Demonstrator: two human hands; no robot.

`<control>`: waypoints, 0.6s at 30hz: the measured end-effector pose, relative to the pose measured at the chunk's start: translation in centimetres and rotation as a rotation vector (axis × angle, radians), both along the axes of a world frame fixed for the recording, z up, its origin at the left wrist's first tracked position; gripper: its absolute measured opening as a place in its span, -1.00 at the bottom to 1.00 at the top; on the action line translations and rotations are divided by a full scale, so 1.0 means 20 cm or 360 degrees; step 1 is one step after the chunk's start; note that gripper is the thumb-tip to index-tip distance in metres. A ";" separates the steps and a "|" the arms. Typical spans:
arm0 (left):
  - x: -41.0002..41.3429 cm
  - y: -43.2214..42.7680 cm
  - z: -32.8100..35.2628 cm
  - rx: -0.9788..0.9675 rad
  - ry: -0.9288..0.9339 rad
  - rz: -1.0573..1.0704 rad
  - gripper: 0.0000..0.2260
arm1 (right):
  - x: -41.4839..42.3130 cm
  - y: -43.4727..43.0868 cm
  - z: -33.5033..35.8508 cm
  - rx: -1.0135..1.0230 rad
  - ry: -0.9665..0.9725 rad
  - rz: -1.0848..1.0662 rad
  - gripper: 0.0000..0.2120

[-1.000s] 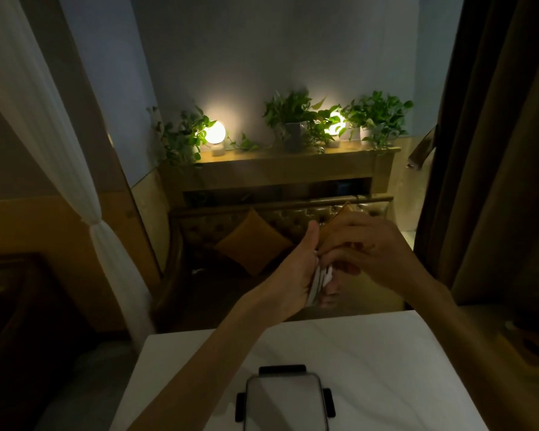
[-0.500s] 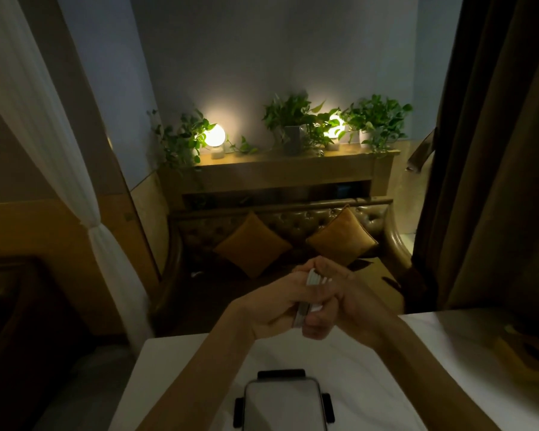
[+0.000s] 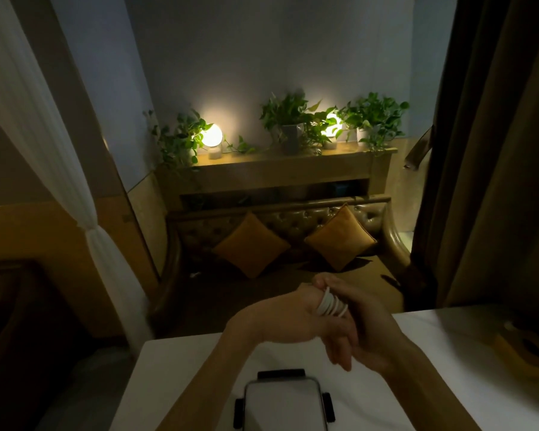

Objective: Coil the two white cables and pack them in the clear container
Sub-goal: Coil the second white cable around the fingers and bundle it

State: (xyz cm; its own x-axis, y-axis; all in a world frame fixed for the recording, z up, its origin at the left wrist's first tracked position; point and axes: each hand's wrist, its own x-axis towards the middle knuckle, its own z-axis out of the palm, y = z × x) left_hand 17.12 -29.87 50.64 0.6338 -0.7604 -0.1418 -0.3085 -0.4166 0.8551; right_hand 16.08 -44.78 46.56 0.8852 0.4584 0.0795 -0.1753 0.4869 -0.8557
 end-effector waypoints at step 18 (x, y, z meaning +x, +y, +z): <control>-0.06 -0.04 0.02 0.0524 -0.0981 0.0020 -0.80 | 0.07 0.10 -0.03 -0.0036 -0.0808 -0.0612 -0.88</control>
State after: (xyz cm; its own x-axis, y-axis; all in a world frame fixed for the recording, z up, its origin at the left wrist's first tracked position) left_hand 15.97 -30.77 51.08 0.6810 -0.7319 0.0247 -0.6905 -0.6305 0.3544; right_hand 17.45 -42.78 45.96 0.8413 0.1216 0.5267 0.4389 0.4149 -0.7970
